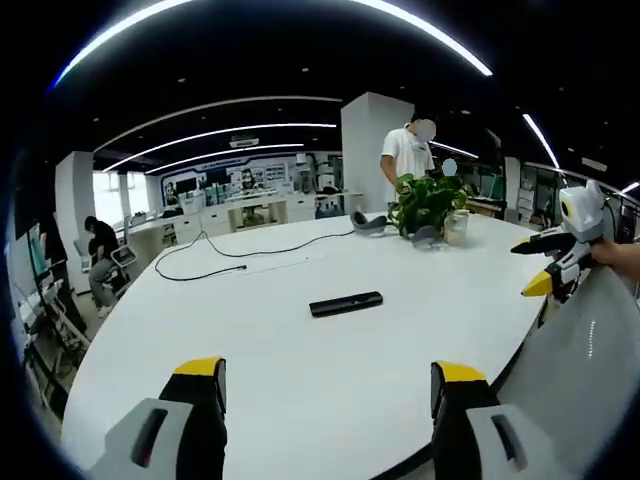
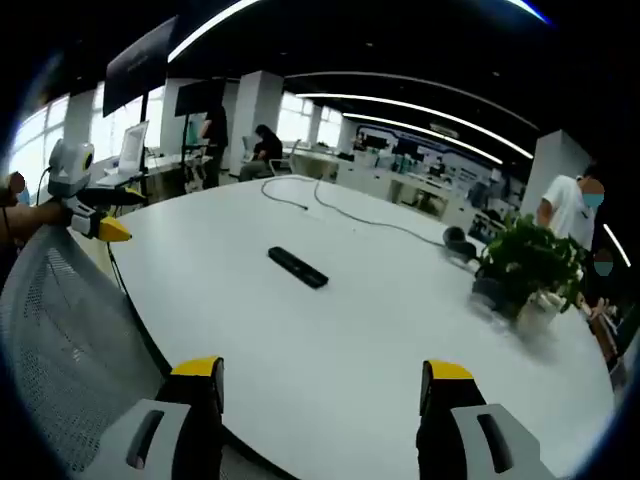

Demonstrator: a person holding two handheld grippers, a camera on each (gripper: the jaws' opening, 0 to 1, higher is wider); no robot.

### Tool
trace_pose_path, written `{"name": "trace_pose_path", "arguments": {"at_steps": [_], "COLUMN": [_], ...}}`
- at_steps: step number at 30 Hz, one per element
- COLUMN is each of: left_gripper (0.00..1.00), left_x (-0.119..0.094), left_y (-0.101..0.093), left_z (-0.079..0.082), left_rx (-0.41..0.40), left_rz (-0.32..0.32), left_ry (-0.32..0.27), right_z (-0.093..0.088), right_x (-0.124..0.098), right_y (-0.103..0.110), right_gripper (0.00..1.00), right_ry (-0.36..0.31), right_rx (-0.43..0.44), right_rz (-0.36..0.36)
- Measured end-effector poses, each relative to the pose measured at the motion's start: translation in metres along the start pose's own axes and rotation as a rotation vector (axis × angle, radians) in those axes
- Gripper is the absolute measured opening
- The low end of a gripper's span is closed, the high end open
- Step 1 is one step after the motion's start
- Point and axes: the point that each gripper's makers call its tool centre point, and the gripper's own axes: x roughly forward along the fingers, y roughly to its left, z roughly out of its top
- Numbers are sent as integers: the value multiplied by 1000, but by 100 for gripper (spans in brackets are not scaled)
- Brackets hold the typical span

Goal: Press the specified remote control buttons in sequence, fully releasing each button before pressing the next.

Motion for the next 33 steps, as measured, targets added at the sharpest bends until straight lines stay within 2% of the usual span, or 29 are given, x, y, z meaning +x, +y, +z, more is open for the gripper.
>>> {"name": "trace_pose_path", "arguments": {"at_steps": [33], "left_gripper": [87], "left_x": [-1], "left_y": [-2], "left_z": [2], "left_rx": [6], "left_rz": [0], "left_ry": [4], "right_z": [-2], "right_x": [0], "right_y": [1], "right_gripper": [78], "right_ry": [7], "right_rx": [-10], "right_rz": [4]}}
